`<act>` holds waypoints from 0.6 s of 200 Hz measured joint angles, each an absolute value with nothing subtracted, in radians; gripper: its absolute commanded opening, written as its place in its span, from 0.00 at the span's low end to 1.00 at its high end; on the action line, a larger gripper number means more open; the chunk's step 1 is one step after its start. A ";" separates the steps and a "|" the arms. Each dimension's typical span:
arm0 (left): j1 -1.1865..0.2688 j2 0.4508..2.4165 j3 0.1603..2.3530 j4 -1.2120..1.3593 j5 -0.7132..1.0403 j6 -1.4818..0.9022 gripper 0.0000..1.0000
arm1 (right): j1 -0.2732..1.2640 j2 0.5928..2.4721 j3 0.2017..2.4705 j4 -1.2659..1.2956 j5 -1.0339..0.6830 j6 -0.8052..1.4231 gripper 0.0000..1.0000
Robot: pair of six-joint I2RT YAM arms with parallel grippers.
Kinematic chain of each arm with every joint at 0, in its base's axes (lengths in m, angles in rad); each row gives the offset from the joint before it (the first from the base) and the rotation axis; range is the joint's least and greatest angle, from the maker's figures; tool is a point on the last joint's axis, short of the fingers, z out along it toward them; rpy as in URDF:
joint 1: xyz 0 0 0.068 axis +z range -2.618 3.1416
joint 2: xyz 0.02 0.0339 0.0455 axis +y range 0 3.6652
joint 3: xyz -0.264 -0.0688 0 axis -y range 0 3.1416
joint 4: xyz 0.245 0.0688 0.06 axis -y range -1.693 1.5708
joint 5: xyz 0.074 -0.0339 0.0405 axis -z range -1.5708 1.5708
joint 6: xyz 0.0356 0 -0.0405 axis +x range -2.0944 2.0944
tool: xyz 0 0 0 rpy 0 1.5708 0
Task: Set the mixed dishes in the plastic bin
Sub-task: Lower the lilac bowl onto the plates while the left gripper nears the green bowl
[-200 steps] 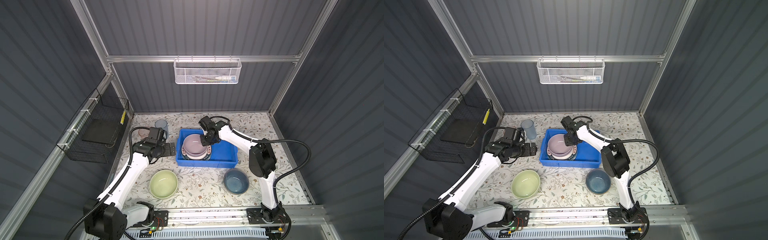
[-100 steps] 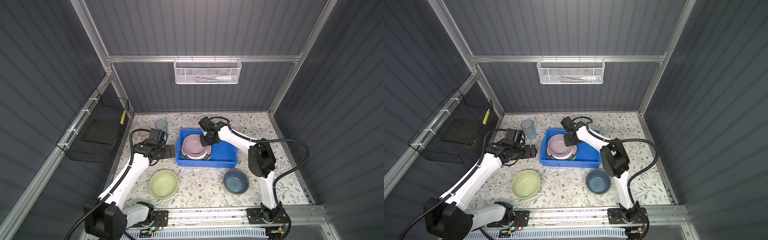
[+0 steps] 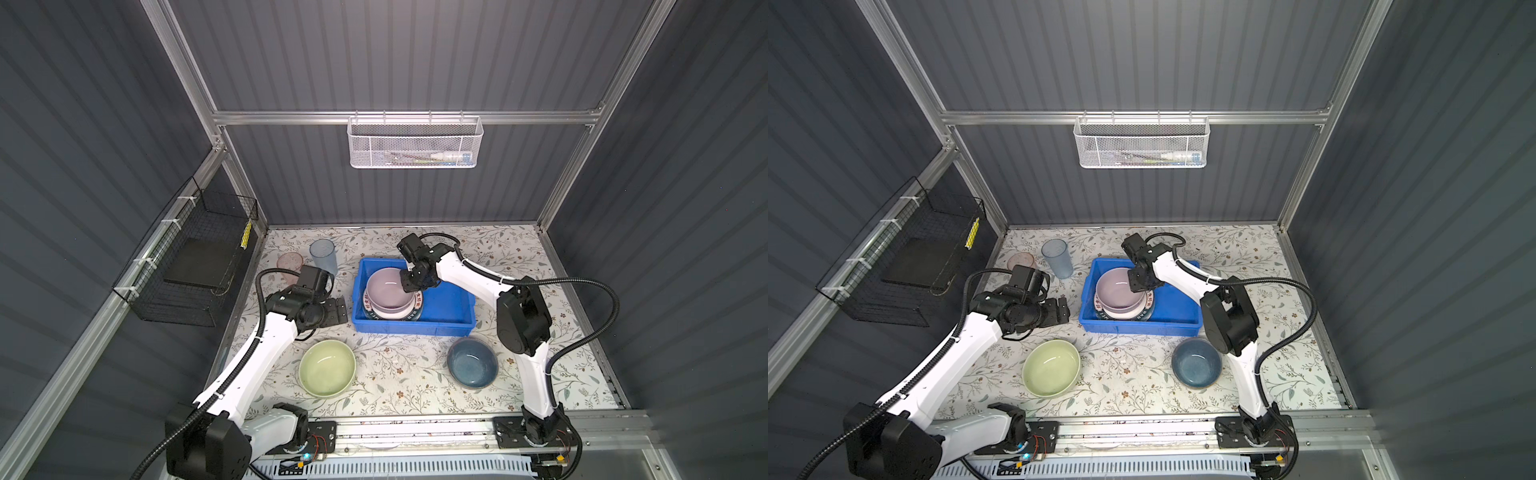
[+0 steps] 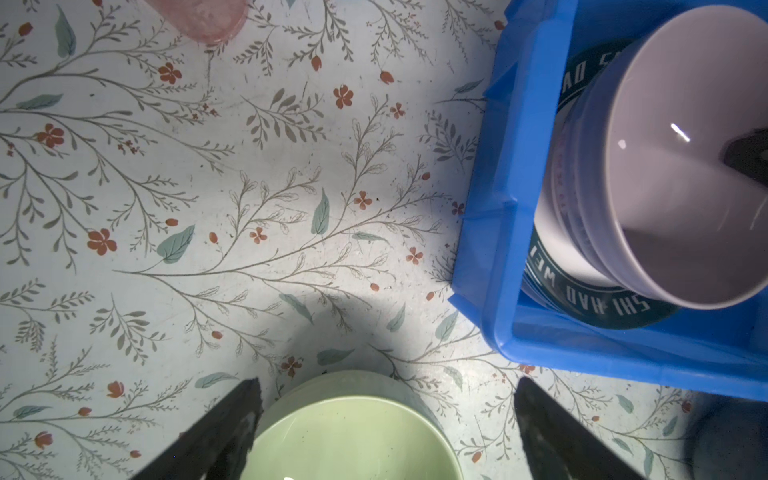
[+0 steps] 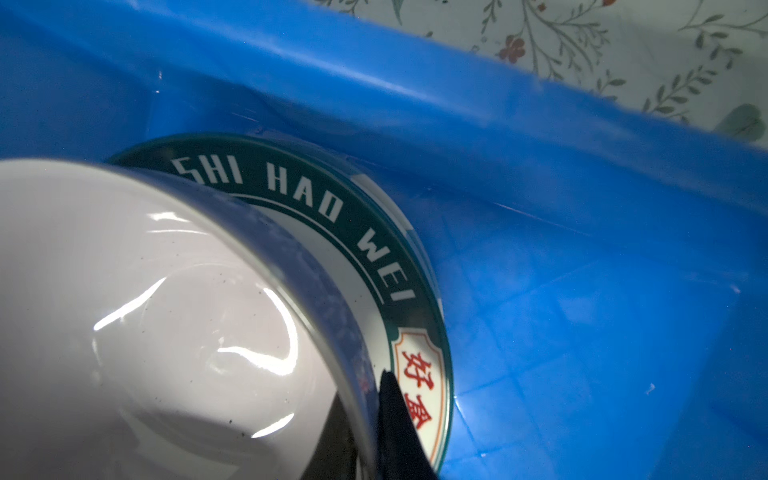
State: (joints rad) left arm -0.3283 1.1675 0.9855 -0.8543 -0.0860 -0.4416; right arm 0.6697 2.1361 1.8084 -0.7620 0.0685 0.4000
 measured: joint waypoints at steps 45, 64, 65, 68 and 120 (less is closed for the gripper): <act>-0.328 1.151 0.952 -0.865 -0.081 -0.464 0.95 | 0.669 2.136 1.808 -0.741 0.067 0.406 0.34; -0.328 1.149 0.942 -0.868 -0.078 -0.473 0.95 | 0.669 2.135 1.806 -0.730 0.067 0.402 0.42; -0.328 1.148 0.941 -0.868 -0.078 -0.473 0.95 | 0.669 2.135 1.806 -0.730 0.067 0.403 0.42; -0.328 1.147 0.939 -0.868 -0.078 -0.476 0.95 | 0.669 2.134 1.805 -0.728 0.067 0.403 0.43; -0.328 1.134 0.898 -0.871 -0.052 -0.503 0.91 | 0.669 2.049 1.788 -0.728 0.080 0.377 0.59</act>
